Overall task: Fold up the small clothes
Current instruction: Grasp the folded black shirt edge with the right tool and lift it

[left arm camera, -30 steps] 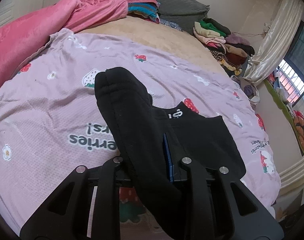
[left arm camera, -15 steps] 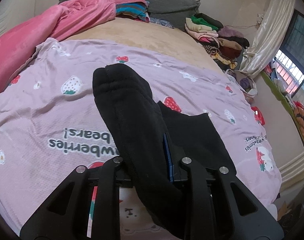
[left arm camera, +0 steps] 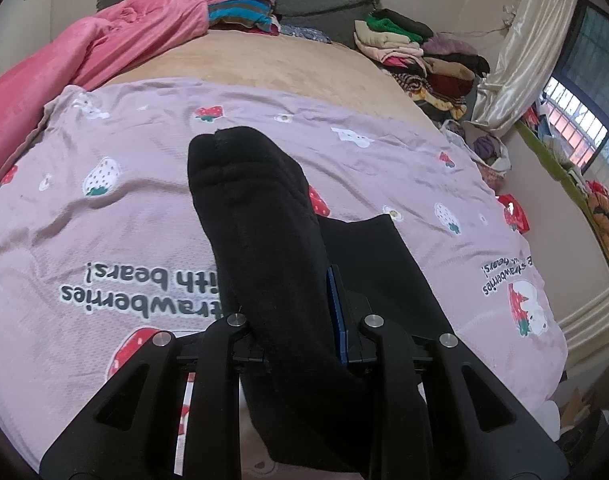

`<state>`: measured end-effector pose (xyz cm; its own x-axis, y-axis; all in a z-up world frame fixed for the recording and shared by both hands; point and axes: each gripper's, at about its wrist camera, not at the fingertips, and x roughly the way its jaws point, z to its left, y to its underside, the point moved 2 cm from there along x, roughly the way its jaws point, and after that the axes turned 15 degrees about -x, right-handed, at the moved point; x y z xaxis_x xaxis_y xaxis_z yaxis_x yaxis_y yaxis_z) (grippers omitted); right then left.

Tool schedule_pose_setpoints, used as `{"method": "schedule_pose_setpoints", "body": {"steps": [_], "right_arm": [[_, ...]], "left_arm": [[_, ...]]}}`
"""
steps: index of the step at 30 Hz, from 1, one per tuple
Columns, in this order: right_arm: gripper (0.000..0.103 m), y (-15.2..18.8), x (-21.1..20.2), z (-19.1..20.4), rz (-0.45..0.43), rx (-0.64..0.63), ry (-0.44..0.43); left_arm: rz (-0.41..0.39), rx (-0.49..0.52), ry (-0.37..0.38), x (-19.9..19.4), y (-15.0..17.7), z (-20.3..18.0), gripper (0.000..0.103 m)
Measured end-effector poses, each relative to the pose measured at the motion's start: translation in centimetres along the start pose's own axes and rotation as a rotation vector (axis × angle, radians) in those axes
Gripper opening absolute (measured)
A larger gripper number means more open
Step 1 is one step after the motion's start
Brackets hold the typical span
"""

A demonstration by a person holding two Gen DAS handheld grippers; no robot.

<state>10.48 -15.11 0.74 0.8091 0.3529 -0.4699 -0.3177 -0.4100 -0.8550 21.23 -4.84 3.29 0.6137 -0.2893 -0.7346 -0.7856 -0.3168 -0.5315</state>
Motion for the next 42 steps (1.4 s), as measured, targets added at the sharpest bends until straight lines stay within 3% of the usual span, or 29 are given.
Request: {"method": "schedule_pose_setpoints", "body": {"steps": [25, 42], "right_arm": [[0.011, 2.3, -0.3, -3.0, 0.04, 0.102, 0.026], [0.011, 4.8, 1.5, -6.3, 0.107, 0.253, -0.013]], "left_arm": [[0.062, 0.056, -0.004, 4.4, 0.9, -4.7, 0.015], [0.177, 0.069, -0.011, 9.7, 1.0, -7.4, 0.024]]}}
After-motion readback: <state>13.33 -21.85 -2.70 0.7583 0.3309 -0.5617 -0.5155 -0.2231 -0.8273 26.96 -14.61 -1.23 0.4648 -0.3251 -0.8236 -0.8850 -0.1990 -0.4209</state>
